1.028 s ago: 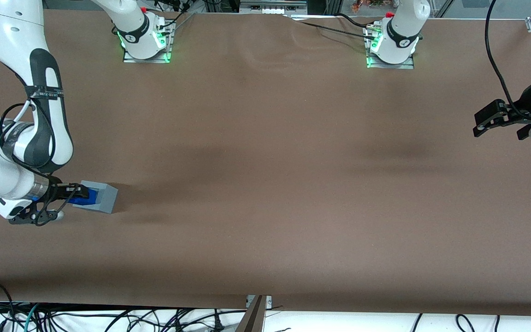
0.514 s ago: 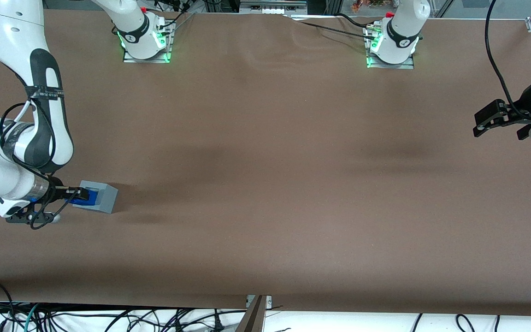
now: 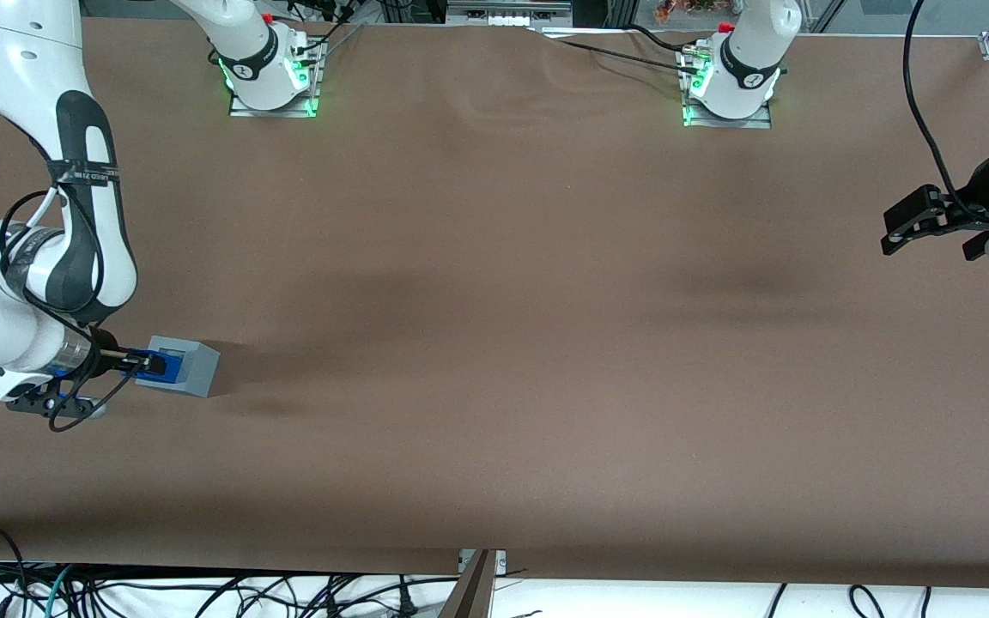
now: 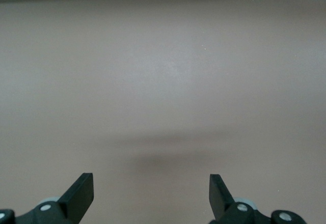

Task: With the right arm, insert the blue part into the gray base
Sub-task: 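Lower the blue block into the square hole of the gray base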

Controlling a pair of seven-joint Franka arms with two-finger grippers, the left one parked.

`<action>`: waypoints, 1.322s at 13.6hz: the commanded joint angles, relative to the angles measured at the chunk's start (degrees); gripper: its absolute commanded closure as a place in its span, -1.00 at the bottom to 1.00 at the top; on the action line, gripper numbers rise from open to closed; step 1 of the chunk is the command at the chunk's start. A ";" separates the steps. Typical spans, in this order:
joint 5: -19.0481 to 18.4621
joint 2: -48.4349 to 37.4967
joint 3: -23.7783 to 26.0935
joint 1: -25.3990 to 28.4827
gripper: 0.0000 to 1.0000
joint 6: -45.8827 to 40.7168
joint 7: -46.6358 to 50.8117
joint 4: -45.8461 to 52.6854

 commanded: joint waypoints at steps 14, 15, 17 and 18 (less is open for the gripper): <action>0.53 0.01 0.43 0.36 0.82 3.54 0.65 -4.88; 0.52 0.19 0.43 0.36 0.82 3.55 0.65 -4.26; 0.18 0.37 0.43 0.62 0.82 3.55 2.04 -3.90; 0.26 0.46 0.43 0.71 0.82 3.55 2.05 -3.81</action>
